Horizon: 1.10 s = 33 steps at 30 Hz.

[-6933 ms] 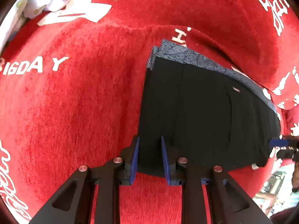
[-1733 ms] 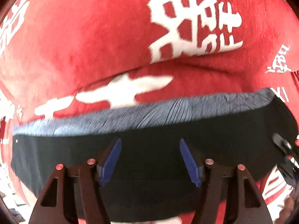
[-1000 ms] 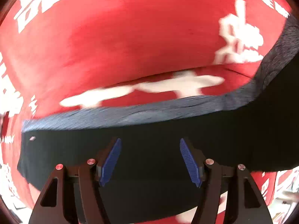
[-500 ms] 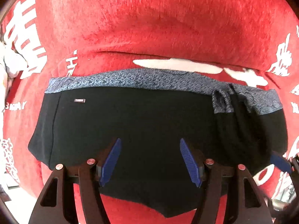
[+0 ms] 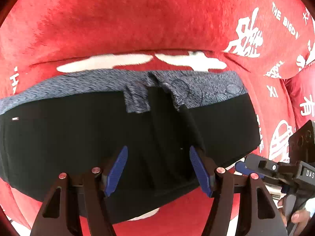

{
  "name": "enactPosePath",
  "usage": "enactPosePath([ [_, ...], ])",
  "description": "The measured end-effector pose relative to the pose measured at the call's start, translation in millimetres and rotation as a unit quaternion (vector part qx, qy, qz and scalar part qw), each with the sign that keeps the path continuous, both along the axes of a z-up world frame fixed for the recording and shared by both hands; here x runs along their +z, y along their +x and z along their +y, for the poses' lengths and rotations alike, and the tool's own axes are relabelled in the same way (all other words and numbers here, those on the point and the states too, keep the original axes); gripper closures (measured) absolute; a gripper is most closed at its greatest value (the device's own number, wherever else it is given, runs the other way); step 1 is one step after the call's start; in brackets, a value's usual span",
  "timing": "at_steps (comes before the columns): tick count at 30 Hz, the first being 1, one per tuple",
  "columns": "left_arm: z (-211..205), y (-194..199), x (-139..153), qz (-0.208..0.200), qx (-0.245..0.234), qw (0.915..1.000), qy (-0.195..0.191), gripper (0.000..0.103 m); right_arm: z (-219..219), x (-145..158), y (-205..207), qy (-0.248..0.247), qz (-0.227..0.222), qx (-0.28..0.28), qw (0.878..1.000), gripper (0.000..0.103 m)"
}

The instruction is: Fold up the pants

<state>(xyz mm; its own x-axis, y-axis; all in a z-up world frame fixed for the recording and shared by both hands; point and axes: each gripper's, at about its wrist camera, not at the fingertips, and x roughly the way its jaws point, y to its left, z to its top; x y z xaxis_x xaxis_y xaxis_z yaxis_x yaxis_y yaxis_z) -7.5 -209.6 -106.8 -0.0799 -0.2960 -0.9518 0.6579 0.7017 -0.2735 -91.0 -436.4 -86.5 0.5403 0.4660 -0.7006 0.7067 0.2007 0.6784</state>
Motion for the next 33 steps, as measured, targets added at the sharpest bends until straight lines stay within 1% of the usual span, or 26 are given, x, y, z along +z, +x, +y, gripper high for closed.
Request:
enactPosePath([
  [2, -4, -1, -1, -0.002, 0.000, 1.0000, -0.002, 0.036, -1, -4, -3, 0.009, -0.017, -0.022, 1.000, 0.049],
  [5, -1, 0, 5, -0.015, 0.008, 0.9999, 0.002, 0.036, -6, -10, -1, 0.024, -0.041, -0.057, 0.997, 0.050],
  [7, 4, 3, 6, -0.016, 0.020, 0.9997, -0.002, 0.036, -10, -16, 2, 0.035, -0.039, -0.063, 0.997, 0.050],
  [9, 12, 5, 9, -0.019, 0.032, 0.9993, -0.006, 0.036, -10, -27, 5, 0.055, -0.028, -0.064, 0.996, 0.055],
  [10, 14, 5, 10, -0.020, 0.034, 0.9992, -0.007, 0.036, -11, -30, 5, 0.059, -0.026, -0.068, 0.996, 0.064],
  [11, 17, 5, 12, -0.026, 0.035, 0.9990, -0.005, 0.036, -11, -30, 5, 0.057, -0.022, -0.070, 0.996, 0.088],
  [12, 19, 5, 13, -0.031, 0.035, 0.9989, -0.001, 0.036, -11, -31, 5, 0.051, -0.016, -0.071, 0.996, 0.098],
  [13, 21, 5, 15, -0.037, 0.036, 0.9987, 0.004, 0.036, -12, -30, 3, 0.051, -0.012, -0.076, 0.996, 0.097],
  [14, 24, 5, 19, -0.045, 0.037, 0.9983, 0.006, 0.036, -12, -27, 3, 0.054, -0.019, -0.084, 0.995, 0.098],
  [15, 27, 5, 25, -0.057, 0.038, 0.9977, 0.005, 0.036, -11, -19, 5, 0.050, -0.040, -0.087, 0.994, 0.098],
  [17, 32, 6, 32, -0.083, 0.037, 0.9958, 0.006, 0.036, -5, -5, 12, 0.037, -0.051, -0.062, 0.996, 0.098],
  [19, 35, 8, 28, -0.095, 0.035, 0.9946, 0.026, 0.036, 8, -5, 21, 0.027, -0.038, -0.029, 0.999, 0.098],
  [20, 37, 10, 22, -0.095, 0.037, 0.9938, 0.044, 0.036, 15, -15, 25, 0.026, -0.017, -0.018, 0.999, 0.098],
  [21, 38, 11, 16, -0.094, 0.041, 0.9928, 0.062, 0.036, 20, -24, 26, 0.028, -0.004, -0.014, 1.000, 0.098],
  [23, 41, 13, 14, -0.095, 0.051, 0.9914, 0.074, 0.036, 26, -35, 26, 0.038, 0.008, -0.010, 0.999, 0.098],
  [25, 43, 14, 20, -0.110, 0.058, 0.9900, 0.067, 0.036, 26, -31, 28, 0.042, 0.001, 0.001, 0.999, 0.094],
  [26, 43, 14, 23, -0.121, 0.058, 0.9887, 0.066, 0.036, 26, -25, 31, 0.042, -0.001, 0.025, 0.999, 0.091],
  [28, 40, 15, 29, -0.129, 0.056, 0.9880, 0.064, 0.036, 26, -10, 33, 0.039, -0.014, 0.084, 0.996, 0.090],
  [30, 31, 18, 36, -0.129, 0.050, 0.9890, 0.053, 0.036, 21, 25, 41, -0.020, -0.038, 0.157, 0.987, 0.081],
  [31, 27, 19, 40, -0.130, 0.046, 0.9893, 0.048, 0.036, 13, 38, 43, -0.051, -0.046, 0.171, 0.983, 0.067],
  [32, 19, 19, 43, -0.133, 0.040, 0.9895, 0.041, 0.036, 4, 47, 44, -0.076, -0.049, 0.173, 0.981, 0.056],
  [33, 10, 20, 45, -0.137, 0.034, 0.9894, 0.035, 0.036, -15, 57, 45, -0.114, -0.051, 0.162, 0.979, 0.038],
])
